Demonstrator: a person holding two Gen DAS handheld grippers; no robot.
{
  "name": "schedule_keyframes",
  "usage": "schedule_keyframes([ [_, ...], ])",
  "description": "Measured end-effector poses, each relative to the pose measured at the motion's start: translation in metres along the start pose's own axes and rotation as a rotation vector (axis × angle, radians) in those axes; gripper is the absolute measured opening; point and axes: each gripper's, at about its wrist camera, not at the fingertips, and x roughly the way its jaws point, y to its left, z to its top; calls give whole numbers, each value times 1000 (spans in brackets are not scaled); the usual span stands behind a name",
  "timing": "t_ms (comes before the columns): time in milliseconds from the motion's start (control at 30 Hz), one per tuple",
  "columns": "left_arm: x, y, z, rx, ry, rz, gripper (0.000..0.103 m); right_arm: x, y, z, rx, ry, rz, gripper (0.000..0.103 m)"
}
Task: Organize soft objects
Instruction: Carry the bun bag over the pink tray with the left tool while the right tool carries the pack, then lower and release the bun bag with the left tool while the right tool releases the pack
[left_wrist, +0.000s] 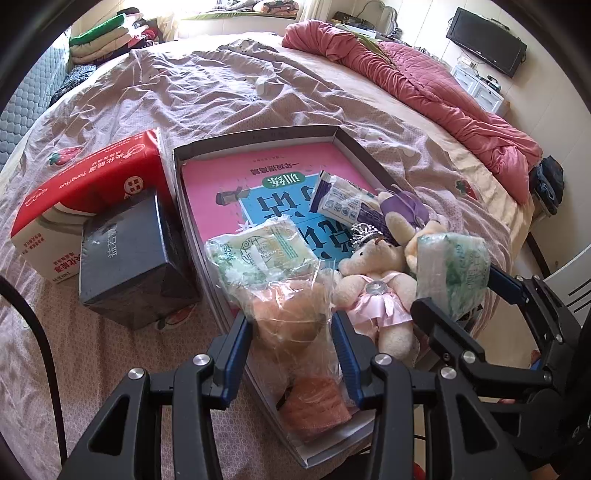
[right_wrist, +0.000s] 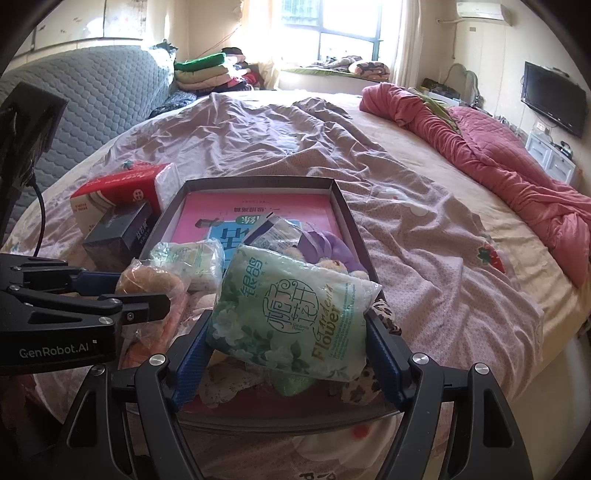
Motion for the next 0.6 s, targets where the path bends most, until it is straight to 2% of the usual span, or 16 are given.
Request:
schedule_keyframes([
  [600,7,1,7,-17,17,-9,46,12,8,-3,-85,-19,-15,80],
])
